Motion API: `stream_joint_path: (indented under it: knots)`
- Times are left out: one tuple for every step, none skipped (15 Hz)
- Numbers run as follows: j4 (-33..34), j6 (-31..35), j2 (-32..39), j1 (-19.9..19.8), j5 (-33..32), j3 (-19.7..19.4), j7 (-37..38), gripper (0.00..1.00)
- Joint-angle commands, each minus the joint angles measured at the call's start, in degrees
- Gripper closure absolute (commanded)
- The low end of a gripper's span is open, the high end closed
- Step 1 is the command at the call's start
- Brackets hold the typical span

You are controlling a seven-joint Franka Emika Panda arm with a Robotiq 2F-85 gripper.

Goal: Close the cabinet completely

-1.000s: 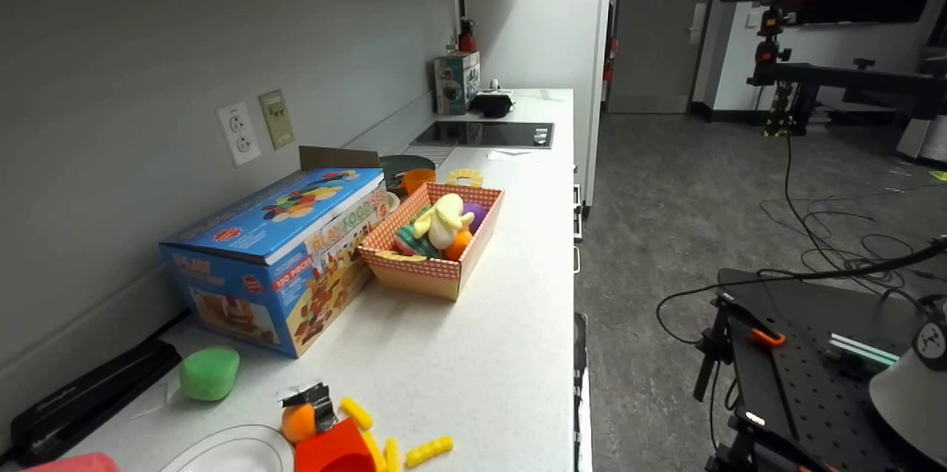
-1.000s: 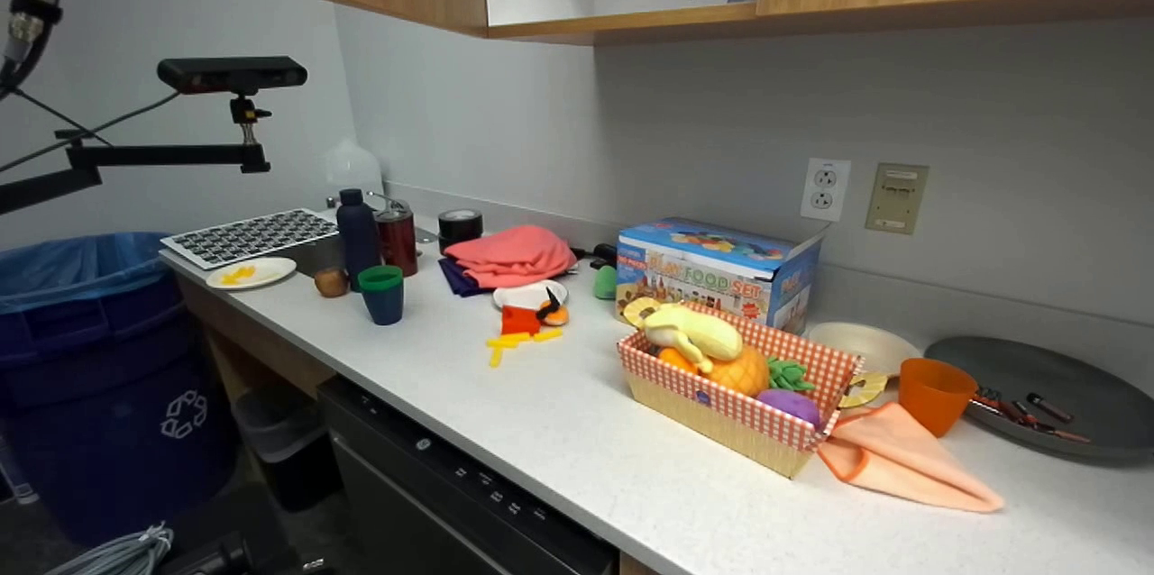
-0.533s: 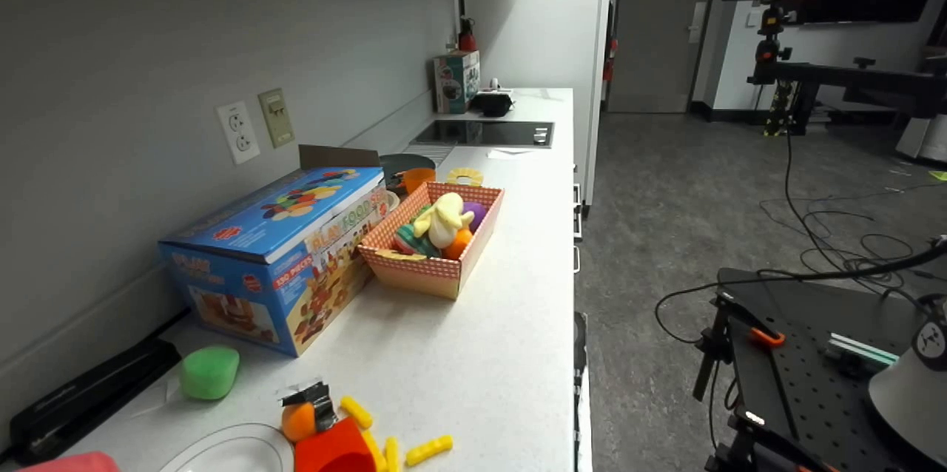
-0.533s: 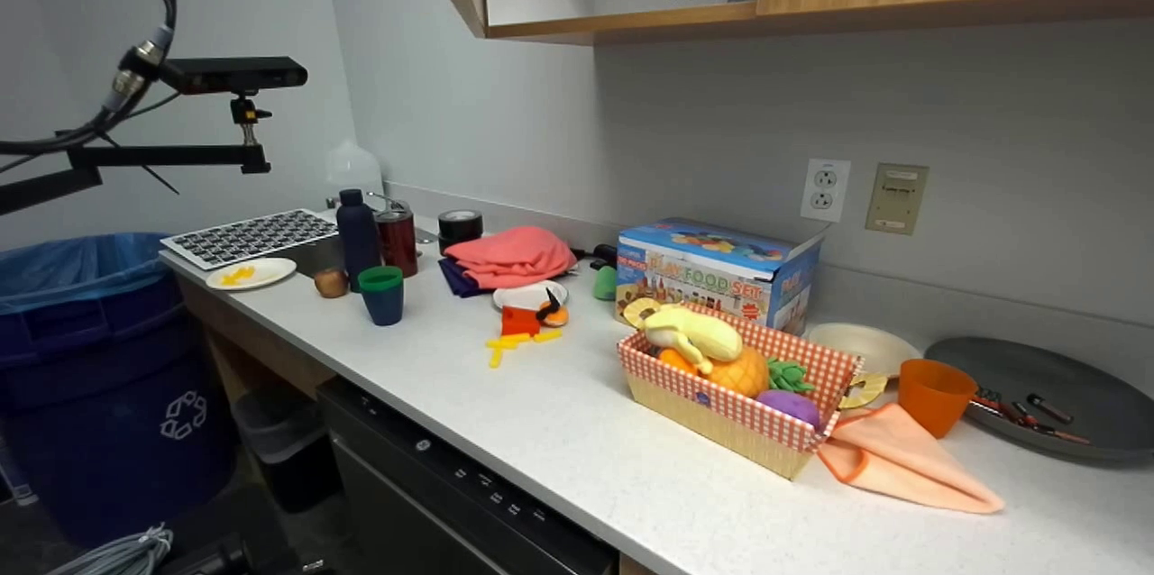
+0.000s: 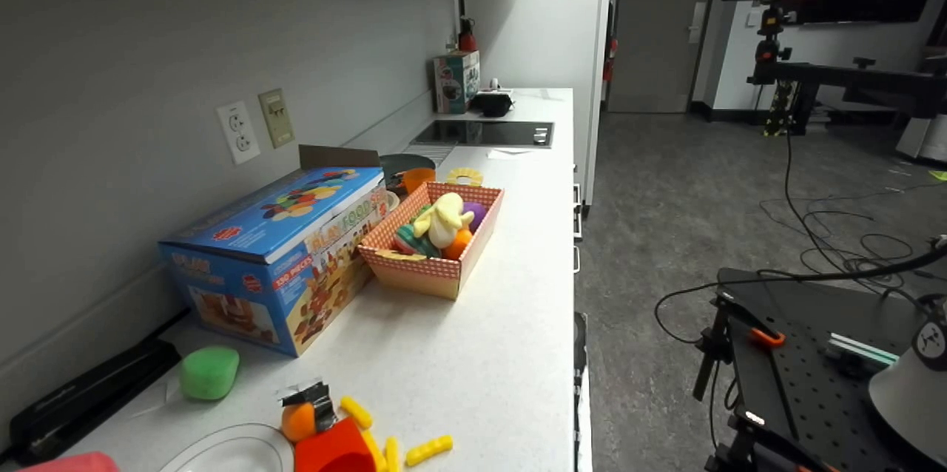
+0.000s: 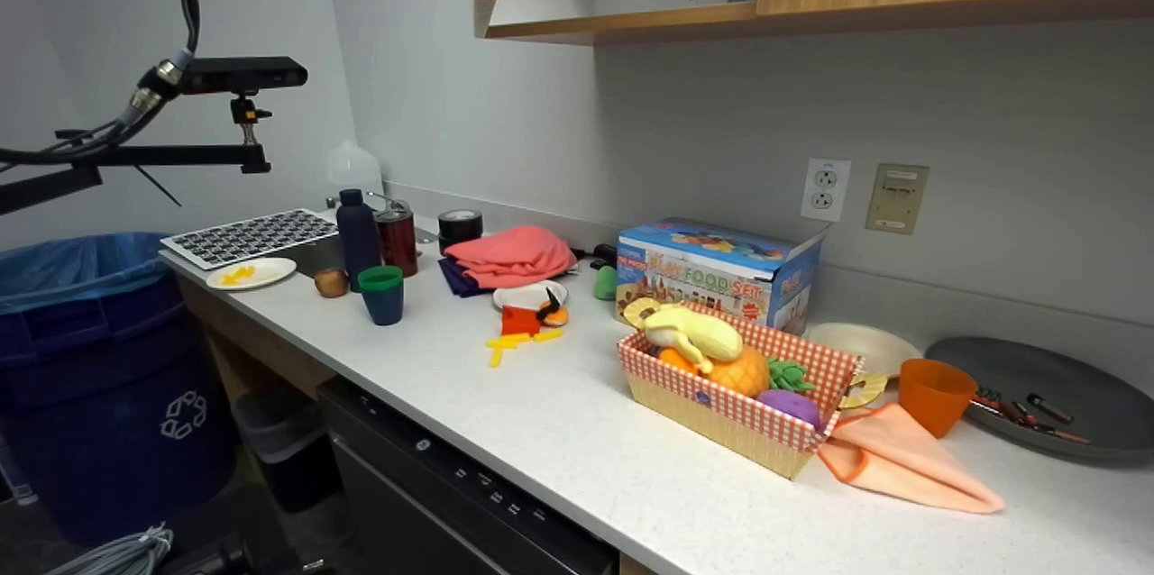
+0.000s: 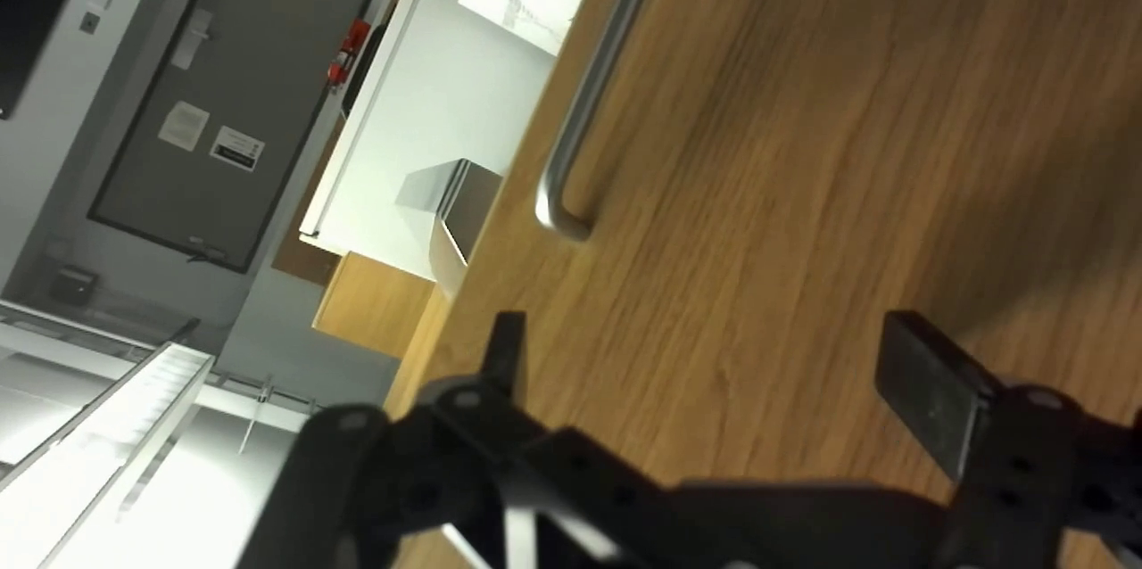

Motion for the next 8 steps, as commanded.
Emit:
stream_joint_path:
  knots:
    - [0.7, -0.8, 0.8, 2.8, -0.5, -1.9, 0.1, 0.00]
    - [0.9, -0.8, 0.8, 2.8, -0.3, -2.0, 0.0, 0.00]
    - [1.0, -0.8, 0.9, 2.8, -0.3, -2.0, -0.1, 0.00]
    - [0.9, -0.7, 0.8, 2.8, -0.2, -2.1, -0.1, 0.00]
    - [1.0, -0.7, 0.8, 2.8, -0.2, -2.1, -0.1, 0.00]
    - [1.6, 0.5, 0.8, 3.0, 0.6, -2.8, -0.5, 0.00]
    - [2.2, 2.5, 1.2, 2.8, 1.0, -4.4, -0.4, 0.00]
    - [2.2, 4.3, 1.4, 2.6, 1.2, -6.0, -0.3, 0.00]
